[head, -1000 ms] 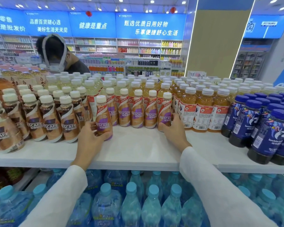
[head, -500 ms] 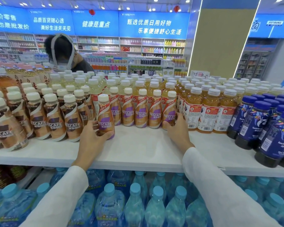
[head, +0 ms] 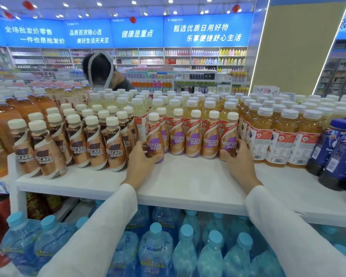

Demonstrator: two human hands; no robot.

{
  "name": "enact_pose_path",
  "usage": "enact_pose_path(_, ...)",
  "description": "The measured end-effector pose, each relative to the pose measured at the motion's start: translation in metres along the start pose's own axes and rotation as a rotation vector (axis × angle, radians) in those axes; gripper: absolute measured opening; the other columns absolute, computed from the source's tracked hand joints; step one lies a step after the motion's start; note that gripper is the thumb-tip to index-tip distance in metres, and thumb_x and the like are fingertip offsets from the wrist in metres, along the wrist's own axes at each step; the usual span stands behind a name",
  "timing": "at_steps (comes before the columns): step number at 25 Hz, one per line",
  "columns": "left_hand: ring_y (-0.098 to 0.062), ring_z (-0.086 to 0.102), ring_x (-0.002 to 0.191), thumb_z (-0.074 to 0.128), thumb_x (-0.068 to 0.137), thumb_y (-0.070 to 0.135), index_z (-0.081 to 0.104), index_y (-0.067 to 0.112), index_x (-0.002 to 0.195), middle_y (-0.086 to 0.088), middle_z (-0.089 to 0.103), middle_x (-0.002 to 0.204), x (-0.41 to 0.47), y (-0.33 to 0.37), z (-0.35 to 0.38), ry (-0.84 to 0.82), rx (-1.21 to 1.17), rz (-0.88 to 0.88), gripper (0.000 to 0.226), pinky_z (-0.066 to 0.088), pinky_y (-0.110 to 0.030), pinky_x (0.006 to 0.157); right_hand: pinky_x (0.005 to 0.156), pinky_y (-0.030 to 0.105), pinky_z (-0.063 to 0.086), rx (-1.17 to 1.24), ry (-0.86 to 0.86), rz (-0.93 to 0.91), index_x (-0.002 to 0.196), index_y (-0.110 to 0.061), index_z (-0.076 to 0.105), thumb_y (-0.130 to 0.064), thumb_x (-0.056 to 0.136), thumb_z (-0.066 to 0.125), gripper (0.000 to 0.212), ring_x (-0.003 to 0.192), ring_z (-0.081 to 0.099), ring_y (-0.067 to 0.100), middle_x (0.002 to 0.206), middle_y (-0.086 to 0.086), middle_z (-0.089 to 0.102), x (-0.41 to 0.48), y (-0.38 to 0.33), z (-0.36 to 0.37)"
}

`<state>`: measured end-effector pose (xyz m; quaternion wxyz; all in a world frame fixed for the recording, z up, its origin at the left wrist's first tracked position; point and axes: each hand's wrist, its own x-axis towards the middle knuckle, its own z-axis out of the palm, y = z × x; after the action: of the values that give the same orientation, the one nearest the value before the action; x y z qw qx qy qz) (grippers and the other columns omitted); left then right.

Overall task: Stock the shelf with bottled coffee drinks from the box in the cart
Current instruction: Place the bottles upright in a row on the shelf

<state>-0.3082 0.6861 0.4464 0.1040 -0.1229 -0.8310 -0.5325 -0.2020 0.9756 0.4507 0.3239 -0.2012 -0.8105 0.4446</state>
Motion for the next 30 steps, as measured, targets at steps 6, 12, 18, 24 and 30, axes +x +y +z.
enact_pose_path(6,-0.019,0.061,0.121,0.084,0.081,0.037,0.047,0.023,0.14,0.001,0.061,0.138,0.006,0.0,0.004,0.002,-0.002,-0.008,0.071,0.051,-0.037,0.1,0.107,0.039,0.043,-0.016,0.006,-0.01,0.147,-0.02,0.041,-0.032,0.094,0.07,0.061,0.132,0.052,0.022,0.146,0.001,0.054,-0.001,-0.001,0.0)
enact_pose_path(12,-0.018,0.061,0.119,0.085,0.081,0.035,0.049,0.021,0.141,-0.001,0.062,0.139,0.008,0.0,0.006,0.02,-0.008,-0.017,0.072,0.05,-0.035,0.098,0.107,0.039,0.042,-0.011,0.013,-0.009,0.147,-0.02,0.041,-0.031,0.094,0.071,0.062,0.132,0.052,0.022,0.146,0.001,0.054,0.001,0.0,0.001)
enact_pose_path(18,-0.021,0.061,0.121,0.088,0.077,0.038,0.046,0.02,0.144,-0.001,0.061,0.14,0.005,0.0,0.005,0.004,0.007,-0.028,0.081,0.051,-0.039,0.102,0.116,0.047,0.04,0.022,-0.002,0.015,0.153,-0.022,0.035,-0.031,0.094,0.071,0.07,0.139,0.047,0.021,0.153,-0.001,0.048,-0.001,-0.001,0.0)
enact_pose_path(24,-0.015,0.056,0.113,0.08,0.085,0.042,0.05,0.019,0.14,0.0,0.059,0.139,-0.025,0.003,-0.003,-0.008,0.02,-0.019,0.068,0.045,-0.031,0.093,0.113,0.04,0.041,-0.012,-0.033,0.046,0.15,-0.017,0.038,-0.035,0.094,0.07,0.067,0.139,0.046,0.024,0.153,0.001,0.046,-0.046,-0.006,-0.018)
enact_pose_path(30,-0.013,0.058,0.119,0.071,0.093,0.038,0.058,0.021,0.136,0.005,0.061,0.135,-0.115,0.009,-0.019,0.055,0.045,0.078,0.048,0.045,-0.029,0.099,0.105,0.031,0.042,-0.032,-0.133,-0.057,0.144,-0.025,0.049,-0.04,0.099,0.061,0.049,0.129,0.051,0.011,0.145,-0.009,0.054,-0.138,-0.016,-0.04)
